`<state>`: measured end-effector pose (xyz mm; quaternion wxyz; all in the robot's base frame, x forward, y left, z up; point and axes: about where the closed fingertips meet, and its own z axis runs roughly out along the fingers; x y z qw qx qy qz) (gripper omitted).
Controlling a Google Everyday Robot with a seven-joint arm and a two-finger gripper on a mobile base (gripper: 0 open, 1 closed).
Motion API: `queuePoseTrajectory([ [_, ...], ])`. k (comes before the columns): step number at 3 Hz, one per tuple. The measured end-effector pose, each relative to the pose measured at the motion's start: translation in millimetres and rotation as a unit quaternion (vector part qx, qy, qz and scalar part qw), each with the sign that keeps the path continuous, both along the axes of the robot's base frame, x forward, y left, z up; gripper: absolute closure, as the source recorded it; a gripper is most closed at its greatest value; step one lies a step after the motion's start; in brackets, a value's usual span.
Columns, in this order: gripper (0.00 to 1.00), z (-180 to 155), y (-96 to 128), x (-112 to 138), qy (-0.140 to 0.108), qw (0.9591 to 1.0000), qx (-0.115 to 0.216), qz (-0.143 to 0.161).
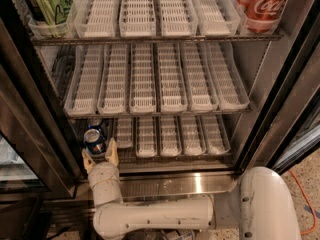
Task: Pick pepsi can from bottom shelf of fridge
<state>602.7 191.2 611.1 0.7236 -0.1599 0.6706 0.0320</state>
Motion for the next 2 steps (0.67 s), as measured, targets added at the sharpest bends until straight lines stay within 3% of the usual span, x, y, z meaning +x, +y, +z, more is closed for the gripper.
queuePoseTrajectory([
  [1, 0.26, -1.4, 19.4, 7.6, 0.001, 0.9999, 0.008, 0.015],
  [2, 0.25, -1.2, 22.7, 13.6, -0.005, 0.9999, 0.01, 0.012],
])
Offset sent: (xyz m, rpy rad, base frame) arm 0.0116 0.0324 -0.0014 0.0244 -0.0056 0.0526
